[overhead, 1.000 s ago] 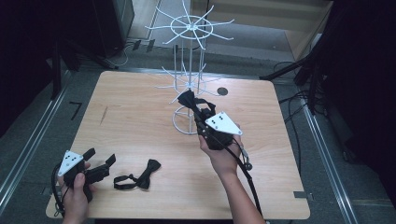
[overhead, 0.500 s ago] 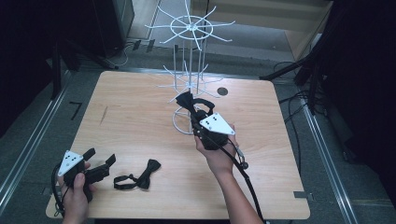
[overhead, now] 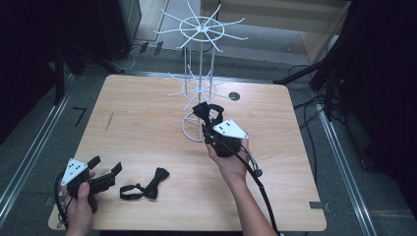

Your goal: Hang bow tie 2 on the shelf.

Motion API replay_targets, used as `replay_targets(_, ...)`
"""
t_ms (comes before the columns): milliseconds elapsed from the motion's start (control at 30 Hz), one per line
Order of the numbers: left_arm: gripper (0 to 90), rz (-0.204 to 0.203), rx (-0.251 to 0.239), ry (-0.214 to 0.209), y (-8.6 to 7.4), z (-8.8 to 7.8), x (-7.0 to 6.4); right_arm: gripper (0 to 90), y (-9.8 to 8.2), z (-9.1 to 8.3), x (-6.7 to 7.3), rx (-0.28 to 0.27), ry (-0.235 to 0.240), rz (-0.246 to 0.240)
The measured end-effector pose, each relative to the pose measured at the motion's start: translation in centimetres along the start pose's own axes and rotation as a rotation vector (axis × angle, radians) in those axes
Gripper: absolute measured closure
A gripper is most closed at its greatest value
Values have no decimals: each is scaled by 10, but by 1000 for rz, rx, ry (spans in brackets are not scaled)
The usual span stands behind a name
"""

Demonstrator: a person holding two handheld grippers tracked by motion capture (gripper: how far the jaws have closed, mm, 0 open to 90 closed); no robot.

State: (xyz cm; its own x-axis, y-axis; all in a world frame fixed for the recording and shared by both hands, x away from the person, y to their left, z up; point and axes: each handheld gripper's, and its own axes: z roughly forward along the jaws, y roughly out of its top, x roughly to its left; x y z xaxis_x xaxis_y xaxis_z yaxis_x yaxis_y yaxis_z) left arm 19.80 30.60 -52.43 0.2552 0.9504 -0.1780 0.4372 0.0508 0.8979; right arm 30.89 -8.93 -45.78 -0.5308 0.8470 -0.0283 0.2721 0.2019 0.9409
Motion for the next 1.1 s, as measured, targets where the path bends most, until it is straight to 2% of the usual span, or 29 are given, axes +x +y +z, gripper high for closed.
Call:
replay_targets(33,139,1,0,-1,0,0,0,546,-3,1,-2,4,3,8)
replay_targets(67,139,1,0,-1,0,0,0,546,-3,1,-2,4,3,8)
replay_targets(133,140,1,-1,-1,0,0,0,503,-5,1,-3,6,11,21)
replay_targets(233,139,3,2,1,0,0,0,407,-10,-2,-3,-16,27,15)
replay_targets(267,139,3,2,1,0,0,0,407,-10,-2,-3,-16,27,15)
replay_targets(300,140,4,2,0,0,0,0,358,-10,-5,-4,-24,23,24)
replay_targets(467,140,3,3,2,0,0,0,287,-9,-14,-7,-52,9,38)
replay_targets(500,140,3,4,1,0,0,0,217,-9,-17,-9,-57,-7,42)
replay_targets(533,140,3,4,1,0,0,0,217,-9,-17,-9,-57,-7,42)
replay_targets(567,140,4,4,1,0,0,0,159,-10,-21,-10,-57,-15,48)
replay_targets(667,140,5,2,2,0,0,0,153,-11,-25,-11,-66,2,46)
replay_targets(767,140,4,4,3,0,0,0,153,-12,-34,-11,-98,1,26)
replay_targets(933,140,5,2,3,0,0,0,168,-15,-37,-9,-90,6,30)
replay_targets(1100,140,5,3,5,0,0,0,191,-23,-36,1,-60,2,30)
